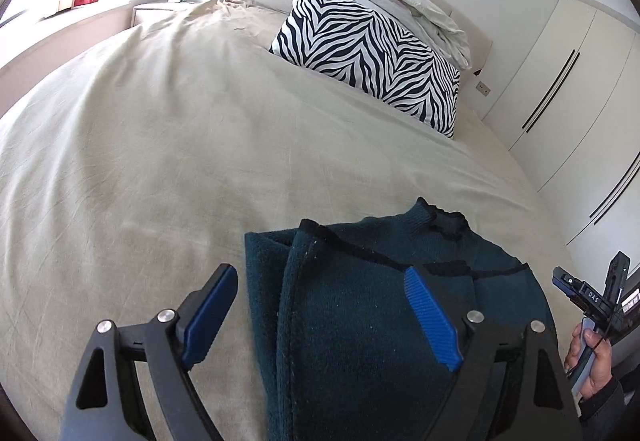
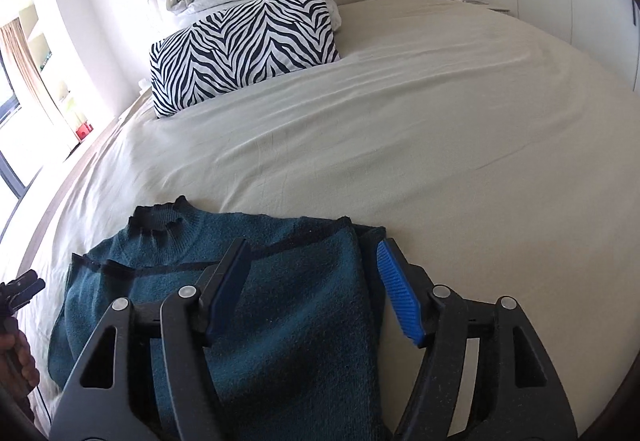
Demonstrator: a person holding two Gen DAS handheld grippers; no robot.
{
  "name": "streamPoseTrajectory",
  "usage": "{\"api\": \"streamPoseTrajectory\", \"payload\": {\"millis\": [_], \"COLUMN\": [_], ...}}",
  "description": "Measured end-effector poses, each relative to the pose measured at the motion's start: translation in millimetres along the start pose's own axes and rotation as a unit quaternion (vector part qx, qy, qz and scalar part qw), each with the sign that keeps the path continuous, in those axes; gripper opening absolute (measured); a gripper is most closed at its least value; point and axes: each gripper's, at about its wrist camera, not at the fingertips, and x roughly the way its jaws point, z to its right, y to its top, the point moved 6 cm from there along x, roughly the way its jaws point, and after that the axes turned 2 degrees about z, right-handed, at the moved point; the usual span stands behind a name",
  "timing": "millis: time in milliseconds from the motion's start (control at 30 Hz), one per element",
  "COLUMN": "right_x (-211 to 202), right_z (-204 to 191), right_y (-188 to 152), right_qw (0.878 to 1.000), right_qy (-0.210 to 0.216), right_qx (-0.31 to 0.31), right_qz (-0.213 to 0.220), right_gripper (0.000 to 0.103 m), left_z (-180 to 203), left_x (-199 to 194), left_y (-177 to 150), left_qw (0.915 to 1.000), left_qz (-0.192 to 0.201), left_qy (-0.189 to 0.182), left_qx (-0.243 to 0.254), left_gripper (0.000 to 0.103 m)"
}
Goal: Fold small clothes
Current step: 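Lay the folded hem on the sweater and open both grippers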
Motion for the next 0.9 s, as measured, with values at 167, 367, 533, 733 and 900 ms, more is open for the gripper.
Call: {"api": "streamPoseTrajectory", "payload": {"millis": [167, 367, 533, 733, 900], "right_x": [7, 21, 25, 24, 26], "right_z": [2, 25, 30, 30, 31], "right_y": [-16, -32, -36, -36, -38], "right_qw": [0.999, 0.999, 0.998, 0.998, 0.998], "right_qy": [-0.012, -0.013, -0.014, -0.018, -0.024], "right_qx": [-0.012, 0.024, 0.029, 0.028, 0.028], "right_qz": [-0.029, -0.047, -0.048, -0.046, -0.048], "right_gripper": [0.065, 0.064, 0.064, 0.058, 0.057], "left_z": [2, 8, 4, -11, -29], "left_x": [33, 49, 59, 36, 30], "left_y": [0, -6, -7, -5, -8], "left_qw": [0.9989, 0.9974, 0.996, 0.9986, 0.9983], "left_qz": [-0.042, -0.053, -0.07, -0.036, -0.028], "left_qy": [0.014, 0.027, 0.037, 0.036, 0.05], "left_qx": [0.015, 0.041, 0.043, 0.015, -0.008], "left_gripper": [0.063, 0.055, 0.012, 0.007, 0.007]}}
